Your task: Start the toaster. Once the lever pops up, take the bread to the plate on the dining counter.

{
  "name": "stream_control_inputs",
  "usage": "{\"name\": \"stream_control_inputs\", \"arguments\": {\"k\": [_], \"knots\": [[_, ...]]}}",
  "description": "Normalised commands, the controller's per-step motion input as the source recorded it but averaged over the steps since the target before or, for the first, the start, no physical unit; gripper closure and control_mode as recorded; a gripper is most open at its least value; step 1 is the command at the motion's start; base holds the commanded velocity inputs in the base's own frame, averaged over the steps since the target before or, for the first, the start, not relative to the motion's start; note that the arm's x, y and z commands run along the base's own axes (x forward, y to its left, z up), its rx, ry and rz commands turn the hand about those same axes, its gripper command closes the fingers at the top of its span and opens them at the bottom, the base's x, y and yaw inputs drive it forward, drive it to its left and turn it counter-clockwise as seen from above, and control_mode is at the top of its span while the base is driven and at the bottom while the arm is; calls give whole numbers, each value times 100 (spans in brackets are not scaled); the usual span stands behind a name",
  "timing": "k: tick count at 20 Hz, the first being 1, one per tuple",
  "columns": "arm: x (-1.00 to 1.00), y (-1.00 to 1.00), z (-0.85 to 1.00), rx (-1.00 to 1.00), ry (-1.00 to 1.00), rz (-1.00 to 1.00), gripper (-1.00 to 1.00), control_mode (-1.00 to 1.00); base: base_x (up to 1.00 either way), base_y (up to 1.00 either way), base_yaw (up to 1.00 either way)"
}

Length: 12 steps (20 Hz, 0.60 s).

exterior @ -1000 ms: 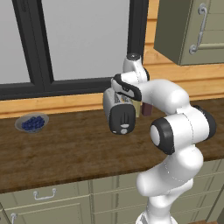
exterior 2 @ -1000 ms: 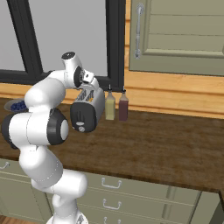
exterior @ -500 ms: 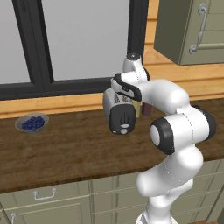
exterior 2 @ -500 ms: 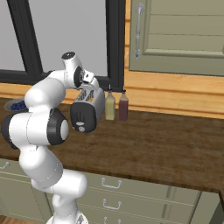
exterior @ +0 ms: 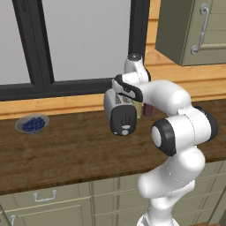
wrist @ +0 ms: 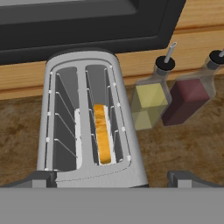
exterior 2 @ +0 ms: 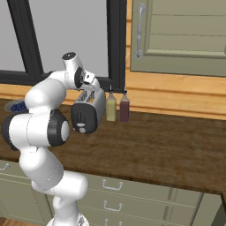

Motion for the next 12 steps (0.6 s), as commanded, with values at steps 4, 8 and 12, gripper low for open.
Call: {"name": "stream_control_inputs", "arguments": {"k": [4,8,12], "knots": [[0,0,0,0,0,0,-100,-100,0,0,0],[0,0,0,0,0,0,-100,-100,0,0,0],[0,0,0,0,0,0,-100,-100,0,0,0]]}}
